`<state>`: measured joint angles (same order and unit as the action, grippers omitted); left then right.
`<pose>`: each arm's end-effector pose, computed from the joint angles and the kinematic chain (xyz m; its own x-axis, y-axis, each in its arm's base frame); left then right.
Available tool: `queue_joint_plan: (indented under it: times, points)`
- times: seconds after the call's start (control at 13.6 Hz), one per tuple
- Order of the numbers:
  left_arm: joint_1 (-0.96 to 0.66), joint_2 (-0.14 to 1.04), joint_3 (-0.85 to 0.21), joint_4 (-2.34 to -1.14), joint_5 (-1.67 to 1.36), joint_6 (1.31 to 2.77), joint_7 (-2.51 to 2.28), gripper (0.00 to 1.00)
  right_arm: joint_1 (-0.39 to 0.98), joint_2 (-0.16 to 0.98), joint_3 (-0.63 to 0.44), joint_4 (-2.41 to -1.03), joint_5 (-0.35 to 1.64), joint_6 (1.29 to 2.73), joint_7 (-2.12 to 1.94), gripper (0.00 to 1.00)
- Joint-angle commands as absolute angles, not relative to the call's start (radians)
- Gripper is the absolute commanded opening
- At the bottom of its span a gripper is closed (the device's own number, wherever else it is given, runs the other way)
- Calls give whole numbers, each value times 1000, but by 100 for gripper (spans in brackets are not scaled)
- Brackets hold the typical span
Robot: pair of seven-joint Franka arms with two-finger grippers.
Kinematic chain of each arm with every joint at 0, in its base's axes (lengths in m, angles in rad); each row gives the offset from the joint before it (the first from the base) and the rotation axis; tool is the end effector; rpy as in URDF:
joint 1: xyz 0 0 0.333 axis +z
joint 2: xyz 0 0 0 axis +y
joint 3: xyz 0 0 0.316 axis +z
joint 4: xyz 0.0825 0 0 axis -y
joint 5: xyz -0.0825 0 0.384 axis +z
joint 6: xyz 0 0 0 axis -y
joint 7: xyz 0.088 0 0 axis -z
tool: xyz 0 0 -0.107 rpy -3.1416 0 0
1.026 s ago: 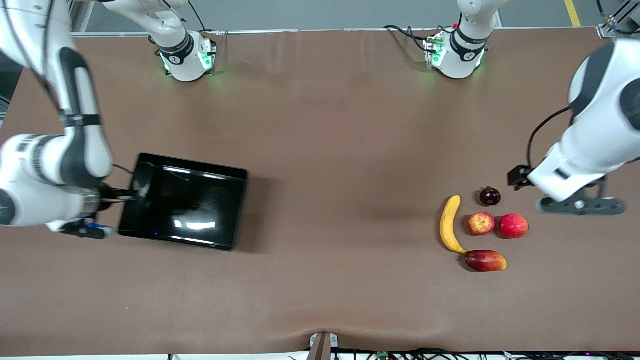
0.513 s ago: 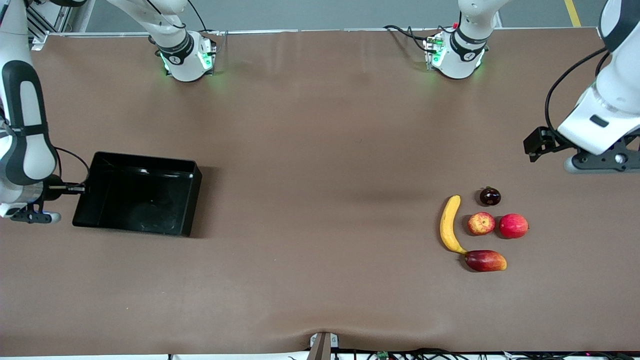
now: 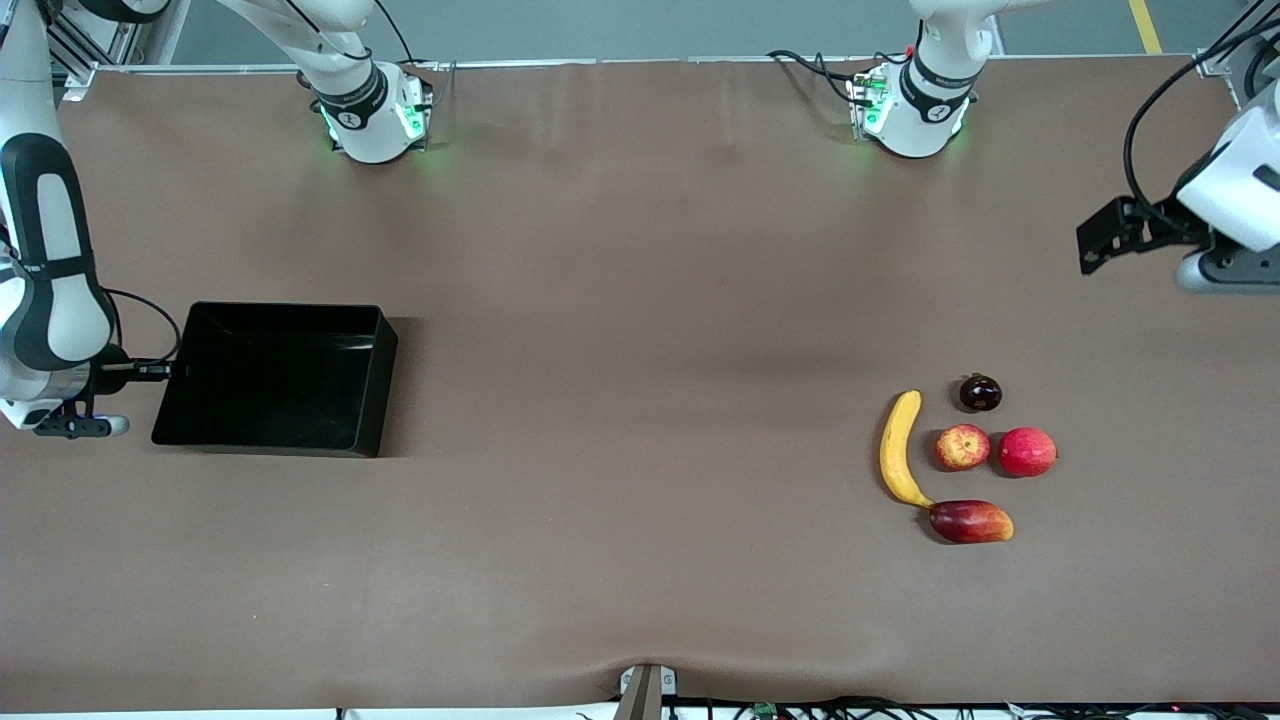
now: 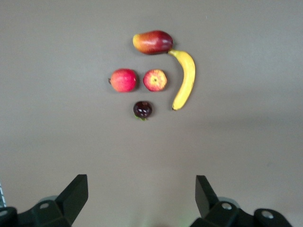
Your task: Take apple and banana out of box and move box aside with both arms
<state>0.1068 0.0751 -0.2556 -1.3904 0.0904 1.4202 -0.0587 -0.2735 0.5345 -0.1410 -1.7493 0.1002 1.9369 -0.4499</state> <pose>0.5578 -0.0662 0.6550 0.9963 -0.0766 -0.0383 -0.0793 -0.9942 -0.0732 0.5756 -0.2393 0.2463 0.9543 0.0139 -0.2986 -0.0323 -0.9883 -0.1492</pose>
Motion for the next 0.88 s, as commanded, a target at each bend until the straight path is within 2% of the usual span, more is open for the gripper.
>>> queue_joint_plan:
  times: [0.0,0.15,0.44,0.66,0.81]
  points:
    - [39,-7,-170,-1471,43,1402,-55,100,-281,522,-126,-1700,98,1870,-538,100]
    - [2,-73,-124,-1538,38,1405,-55,100,-272,509,-107,-1575,110,1757,-622,100]
    - [-2,-204,-110,-1676,6,1459,-60,100,-226,517,-38,-1346,124,1729,-686,100]
    - [9,-199,-110,-1671,6,1468,-60,100,-196,506,-35,-1188,120,1700,-684,100]
    - [11,-198,-110,-1652,6,1467,-61,100,-146,468,-34,-1152,118,1668,-670,100]
